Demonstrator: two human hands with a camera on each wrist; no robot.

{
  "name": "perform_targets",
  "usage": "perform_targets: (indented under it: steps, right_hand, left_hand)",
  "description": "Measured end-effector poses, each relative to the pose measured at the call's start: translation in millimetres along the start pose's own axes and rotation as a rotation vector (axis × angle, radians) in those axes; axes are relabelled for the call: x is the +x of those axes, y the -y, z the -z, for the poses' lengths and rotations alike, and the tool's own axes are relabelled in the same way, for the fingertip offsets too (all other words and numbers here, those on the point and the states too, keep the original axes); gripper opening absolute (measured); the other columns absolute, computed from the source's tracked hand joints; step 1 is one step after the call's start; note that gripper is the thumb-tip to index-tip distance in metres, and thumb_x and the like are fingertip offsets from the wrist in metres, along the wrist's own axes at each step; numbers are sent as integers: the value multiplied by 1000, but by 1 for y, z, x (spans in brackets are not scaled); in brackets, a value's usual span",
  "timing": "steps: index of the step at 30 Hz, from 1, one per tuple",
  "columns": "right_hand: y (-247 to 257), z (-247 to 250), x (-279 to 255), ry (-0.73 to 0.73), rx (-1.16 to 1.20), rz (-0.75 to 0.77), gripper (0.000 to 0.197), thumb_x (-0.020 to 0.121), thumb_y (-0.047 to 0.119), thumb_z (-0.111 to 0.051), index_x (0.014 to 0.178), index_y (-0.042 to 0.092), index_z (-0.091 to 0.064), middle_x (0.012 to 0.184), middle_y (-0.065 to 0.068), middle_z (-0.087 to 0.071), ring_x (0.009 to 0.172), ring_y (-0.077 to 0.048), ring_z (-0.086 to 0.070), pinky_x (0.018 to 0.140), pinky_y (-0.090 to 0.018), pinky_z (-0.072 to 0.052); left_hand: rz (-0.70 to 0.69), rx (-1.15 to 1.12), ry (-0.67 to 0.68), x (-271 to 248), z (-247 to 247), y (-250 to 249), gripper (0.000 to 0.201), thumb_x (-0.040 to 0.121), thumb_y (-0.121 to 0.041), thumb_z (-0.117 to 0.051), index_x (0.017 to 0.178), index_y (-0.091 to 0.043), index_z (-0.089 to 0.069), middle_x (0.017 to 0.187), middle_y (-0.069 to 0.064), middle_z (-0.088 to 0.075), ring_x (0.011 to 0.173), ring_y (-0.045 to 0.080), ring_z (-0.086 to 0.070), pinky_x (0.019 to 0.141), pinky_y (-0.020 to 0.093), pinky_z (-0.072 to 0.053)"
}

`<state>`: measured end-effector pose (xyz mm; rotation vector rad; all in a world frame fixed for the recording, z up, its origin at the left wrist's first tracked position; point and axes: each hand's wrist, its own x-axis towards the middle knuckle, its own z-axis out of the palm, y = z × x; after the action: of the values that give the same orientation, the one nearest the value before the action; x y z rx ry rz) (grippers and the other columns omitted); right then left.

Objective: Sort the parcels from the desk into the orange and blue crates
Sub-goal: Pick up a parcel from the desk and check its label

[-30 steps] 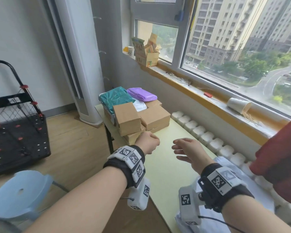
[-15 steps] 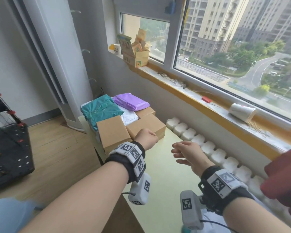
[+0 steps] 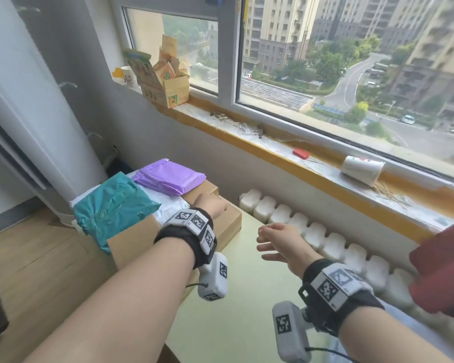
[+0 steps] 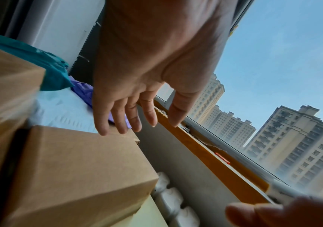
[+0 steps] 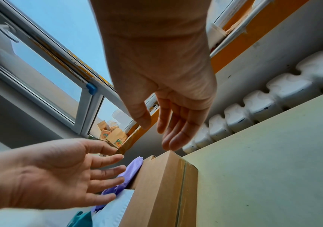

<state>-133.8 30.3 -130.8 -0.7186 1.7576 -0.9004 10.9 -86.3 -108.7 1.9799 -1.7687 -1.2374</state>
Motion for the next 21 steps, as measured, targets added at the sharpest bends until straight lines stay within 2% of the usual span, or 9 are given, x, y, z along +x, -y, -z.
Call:
perform_targets:
  steps: [3,5,7,8,11,12,15,16,21]
  right_hand:
    - [3,-12,19,9,2,-26,17,96,14,-53,111,9,-61,108,-10,-65,85,-18,-68,70,-32,-61]
    - [3,-20,32,13,27,-61,19,96,13,-54,114,9,-59,110,-10,-64,87,-20,-69,71,-33,-60]
    - [1,-26,42,21,41,-97,22,96,13,-54,118,10,-56,111,-10,-63,92,-21,-69,70,-32,-60]
    - [-1,-29,48,25,45,-112,25,96,13,-54,121,10,-55,112,-10,-63,93,-22,-69,69,-32,-60]
    - [-5,-34,62,35,58,-152,32,96,14,-54,128,10,-52,112,-9,-62,94,-23,-70,68,-31,-59]
    - [-6,-35,66,35,62,-162,33,96,14,-54,129,10,-51,112,-9,-62,94,-23,-70,69,-31,-59]
    - [-10,-37,75,33,66,-187,35,97,14,-53,131,11,-49,112,-9,-61,95,-24,-70,72,-31,-60]
    - [-11,-38,77,31,64,-194,34,97,15,-53,131,11,-50,112,-9,-61,95,-24,-70,73,-32,-60]
    - [-14,-37,79,3,61,-223,35,97,17,-52,131,7,-52,113,-10,-60,96,-26,-70,71,-31,-59]
  left_hand:
    - [69,7,2,30,3,-3,46,89,-21,-62,130,-2,-49,93,2,-53,90,19,-48,71,27,-37]
    - [113,36,9,47,3,-3,50,91,-20,-61,134,-2,-44,105,6,-56,97,22,-52,69,25,-38]
    - [131,70,-10,63,2,-1,46,91,-19,-61,132,-3,-46,123,10,-58,111,25,-56,74,25,-38]
    - [135,90,-23,69,2,0,43,91,-19,-61,129,-3,-49,125,9,-59,113,25,-58,75,26,-39]
    - [159,136,-7,87,-5,4,37,91,-19,-60,124,-4,-54,122,9,-60,98,24,-59,70,27,-41]
    - [163,143,-4,91,-8,6,37,90,-20,-59,124,-4,-54,121,9,-60,96,24,-57,71,28,-43]
    - [143,195,7,101,-18,8,39,89,-21,-56,125,-6,-54,124,9,-60,113,28,-55,93,33,-48]
    - [137,202,21,102,-20,8,41,90,-21,-56,127,-5,-53,125,10,-59,116,29,-55,95,33,-47]
    - [100,193,119,100,-35,0,39,95,-25,-52,126,-2,-55,125,12,-60,112,29,-59,88,31,-45]
